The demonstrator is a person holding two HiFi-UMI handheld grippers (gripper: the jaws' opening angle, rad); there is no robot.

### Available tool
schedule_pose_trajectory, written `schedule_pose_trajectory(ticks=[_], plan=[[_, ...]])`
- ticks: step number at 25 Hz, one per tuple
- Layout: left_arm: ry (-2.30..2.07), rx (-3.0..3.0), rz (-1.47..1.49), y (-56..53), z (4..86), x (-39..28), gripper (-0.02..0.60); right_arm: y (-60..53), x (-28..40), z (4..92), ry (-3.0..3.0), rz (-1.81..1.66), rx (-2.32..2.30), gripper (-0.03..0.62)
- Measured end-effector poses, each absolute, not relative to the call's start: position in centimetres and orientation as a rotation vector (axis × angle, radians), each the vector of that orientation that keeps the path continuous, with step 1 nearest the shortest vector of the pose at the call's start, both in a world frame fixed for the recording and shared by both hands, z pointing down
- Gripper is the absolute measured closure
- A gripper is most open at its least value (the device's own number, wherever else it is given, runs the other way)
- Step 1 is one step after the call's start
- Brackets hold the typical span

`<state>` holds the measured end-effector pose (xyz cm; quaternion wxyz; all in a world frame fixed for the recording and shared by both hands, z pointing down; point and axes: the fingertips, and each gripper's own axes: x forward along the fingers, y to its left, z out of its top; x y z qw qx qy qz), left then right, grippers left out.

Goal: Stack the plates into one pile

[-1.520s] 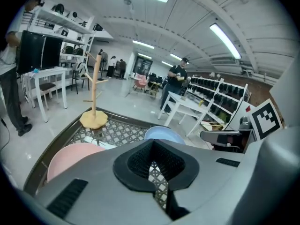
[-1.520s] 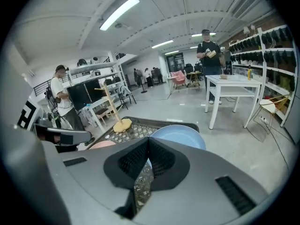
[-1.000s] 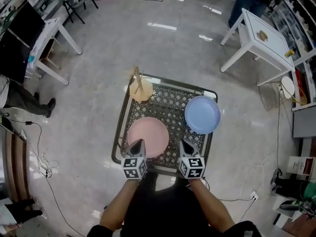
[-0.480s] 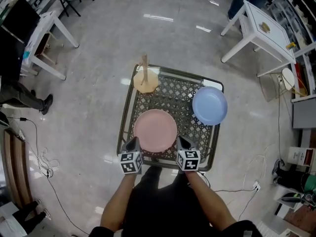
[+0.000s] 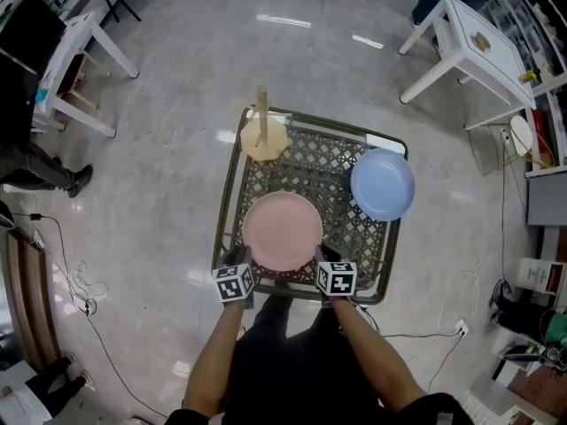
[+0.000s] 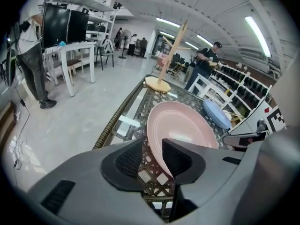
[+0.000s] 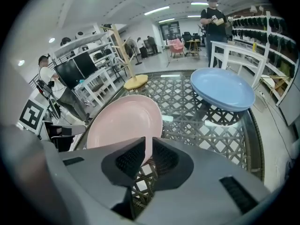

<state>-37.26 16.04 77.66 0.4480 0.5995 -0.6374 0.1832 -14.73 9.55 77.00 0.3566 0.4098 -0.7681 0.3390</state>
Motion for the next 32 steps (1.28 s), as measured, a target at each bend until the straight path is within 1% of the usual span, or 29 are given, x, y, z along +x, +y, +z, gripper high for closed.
schedule_pose_trajectory(ticks=[2, 3, 15, 17, 18, 19, 20, 32], plan=[[-1.557, 1.474, 0.469, 16.3, 78.4, -37.3, 0.453, 9.7, -14.9, 78.0, -1.955, 0.896, 1.042, 0.521], [-1.55, 1.469, 0.476, 16.5, 78.7, -37.3, 0.449, 9.9, -14.9, 78.4, -1.938, 0.903, 1.04, 0.508], [-1.464, 1.439, 0.472, 16.3, 80.7, -36.3, 0.446, 10.0, -14.8, 81.3, -1.852, 0.98, 1.015, 0.507], [-1.458, 1.438, 0.471, 16.2, 81.0, -36.1, 0.454, 10.2, -14.9, 81.6, -1.849, 0.987, 1.009, 0.507], [-1.455, 1.441, 0.47, 16.1, 81.0, -36.0, 0.466, 10.2, -15.0, 81.7, -1.844, 0.989, 1.007, 0.51], [-1.454, 1.444, 0.47, 16.0, 81.0, -35.9, 0.492, 10.2, -15.0, 81.7, -1.838, 0.986, 1.006, 0.51], [-1.456, 1.446, 0.472, 15.9, 80.9, -35.8, 0.501, 10.1, -15.0, 81.6, -1.836, 0.983, 1.004, 0.51], [-1.488, 1.472, 0.501, 16.2, 78.7, -34.8, 0.508, 9.7, -14.4, 79.7, -1.873, 0.96, 0.975, 0.514]])
